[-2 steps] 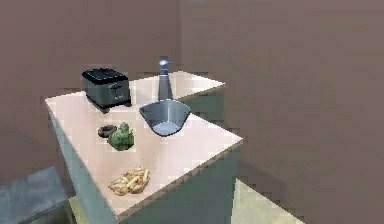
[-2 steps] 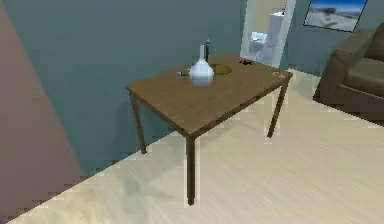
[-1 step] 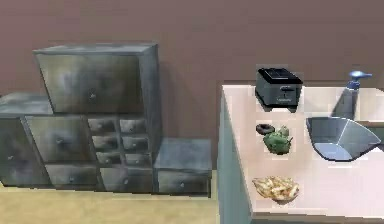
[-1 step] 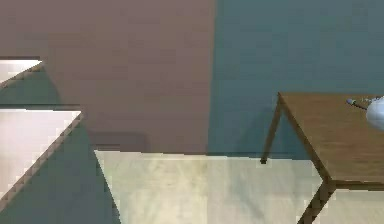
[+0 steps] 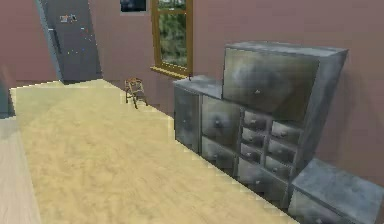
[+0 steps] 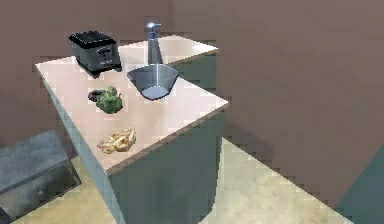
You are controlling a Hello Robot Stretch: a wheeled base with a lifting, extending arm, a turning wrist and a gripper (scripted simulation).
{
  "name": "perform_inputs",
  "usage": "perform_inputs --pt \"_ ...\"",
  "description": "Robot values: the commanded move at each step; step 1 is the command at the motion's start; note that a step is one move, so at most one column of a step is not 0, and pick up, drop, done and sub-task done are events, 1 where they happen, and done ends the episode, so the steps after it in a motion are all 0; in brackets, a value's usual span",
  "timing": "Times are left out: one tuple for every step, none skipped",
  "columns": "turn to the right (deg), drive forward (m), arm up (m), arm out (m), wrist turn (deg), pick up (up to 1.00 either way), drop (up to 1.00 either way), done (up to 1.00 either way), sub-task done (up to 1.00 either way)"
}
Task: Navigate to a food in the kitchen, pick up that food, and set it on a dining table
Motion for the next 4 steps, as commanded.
perform_inputs --pt "-21.0 0.00 0.00 0.00 0.0 0.00 0.00 0.00 0.00" --pt "-3.0 0.00 0.00 0.00 0.0 0.00 0.00 0.00 0.00" --pt "45.0 0.00 0.00 0.00 0.0 0.00 0.00 0.00 0.00" --pt "45.0 0.00 0.00 0.00 0.0 0.00 0.00 0.00 0.00"
